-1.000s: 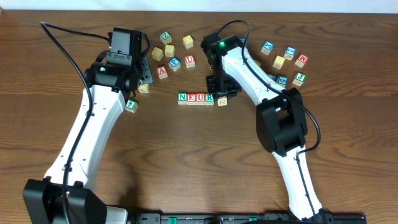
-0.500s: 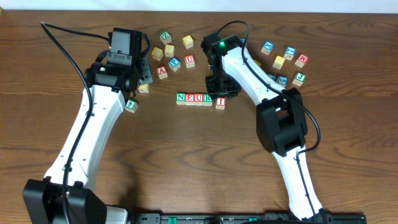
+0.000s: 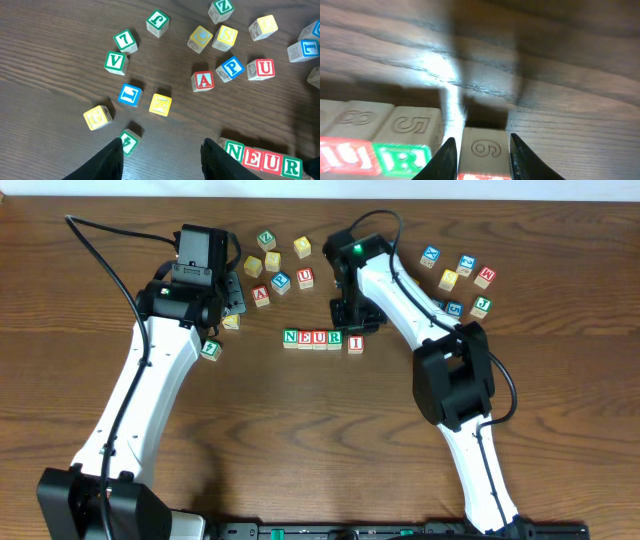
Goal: Spell out NEURIPS
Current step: 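Push red I leftward against green R with the right gripper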
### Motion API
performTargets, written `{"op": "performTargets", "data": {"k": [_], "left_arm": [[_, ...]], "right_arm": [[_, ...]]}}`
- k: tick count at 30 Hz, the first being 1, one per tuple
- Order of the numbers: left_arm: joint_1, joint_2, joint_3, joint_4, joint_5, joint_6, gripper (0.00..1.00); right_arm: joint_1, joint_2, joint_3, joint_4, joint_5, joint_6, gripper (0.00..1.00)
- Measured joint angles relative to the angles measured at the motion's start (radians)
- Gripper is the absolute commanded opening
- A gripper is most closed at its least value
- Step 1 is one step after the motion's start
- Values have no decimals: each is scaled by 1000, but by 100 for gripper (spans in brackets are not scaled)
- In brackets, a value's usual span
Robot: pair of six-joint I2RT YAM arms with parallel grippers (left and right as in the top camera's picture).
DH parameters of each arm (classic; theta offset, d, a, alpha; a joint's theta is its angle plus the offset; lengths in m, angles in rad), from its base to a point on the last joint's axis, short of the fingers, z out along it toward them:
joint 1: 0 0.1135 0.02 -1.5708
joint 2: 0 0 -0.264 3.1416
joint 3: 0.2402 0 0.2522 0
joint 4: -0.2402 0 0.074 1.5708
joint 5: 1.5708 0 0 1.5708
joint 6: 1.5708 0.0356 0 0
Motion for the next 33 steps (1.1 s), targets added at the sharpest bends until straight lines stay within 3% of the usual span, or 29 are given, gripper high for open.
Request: {"op": "performTargets", "data": {"k": [8,11,16,33], "left_arm": [[0,0,0,3,0,0,50],[0,0,0,10,0,0,49],[0,0,0,11,0,0,50],[0,0,0,11,0,0,49]], "right_arm": [[-29,0,157,-106,0,-30,31],[-32,0,161,-140,-1,-43,25],[-31,0,160,-224,-4,-65,1],[30,0,39,-238,-4,-88,1]]}}
